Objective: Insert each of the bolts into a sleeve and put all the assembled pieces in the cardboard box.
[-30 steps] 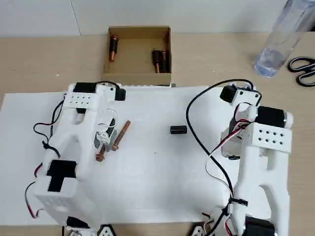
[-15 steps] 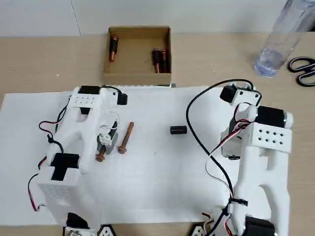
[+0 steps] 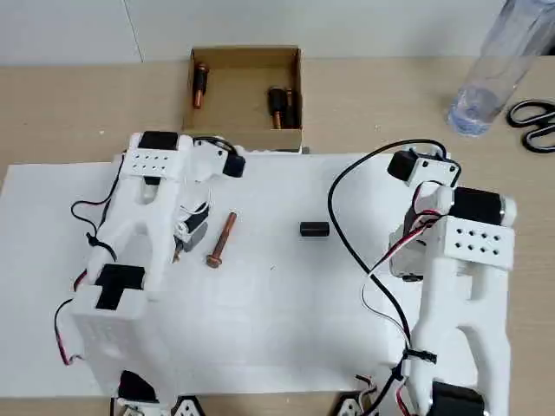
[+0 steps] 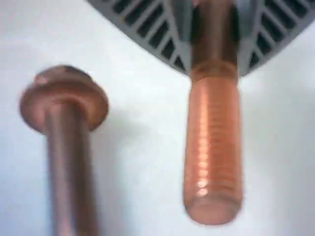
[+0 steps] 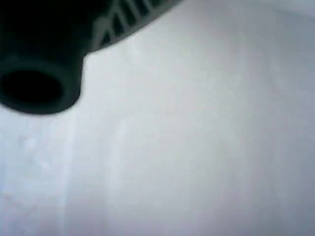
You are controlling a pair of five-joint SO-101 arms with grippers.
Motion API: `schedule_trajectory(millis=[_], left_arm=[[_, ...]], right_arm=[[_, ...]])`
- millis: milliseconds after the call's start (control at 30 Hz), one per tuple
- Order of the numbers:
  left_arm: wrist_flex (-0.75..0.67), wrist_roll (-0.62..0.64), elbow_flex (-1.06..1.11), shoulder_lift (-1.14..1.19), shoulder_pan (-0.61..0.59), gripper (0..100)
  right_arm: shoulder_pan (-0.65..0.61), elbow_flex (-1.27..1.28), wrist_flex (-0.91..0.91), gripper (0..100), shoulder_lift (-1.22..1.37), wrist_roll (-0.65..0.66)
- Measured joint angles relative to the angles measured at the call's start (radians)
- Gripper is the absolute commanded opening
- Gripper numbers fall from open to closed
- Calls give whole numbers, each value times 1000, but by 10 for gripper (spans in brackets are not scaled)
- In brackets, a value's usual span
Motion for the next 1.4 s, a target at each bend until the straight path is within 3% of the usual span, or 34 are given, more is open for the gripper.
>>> schedule_trajectory(millis=[100, 433, 700, 967, 1400], left_arm=[[0, -135, -29, 0, 0, 6], [0, -420, -34, -2, -12, 6], [0, -818, -34, -64, -38, 6], [-61, -870, -34, -64, -38, 6], [-327, -875, 120, -64, -38, 6]], right_arm=[[0, 0, 0, 3, 0, 0], [0, 0, 0, 3, 0, 0], [0, 0, 0, 3, 0, 0], [0, 0, 0, 3, 0, 0], [0, 0, 0, 3, 0, 0]])
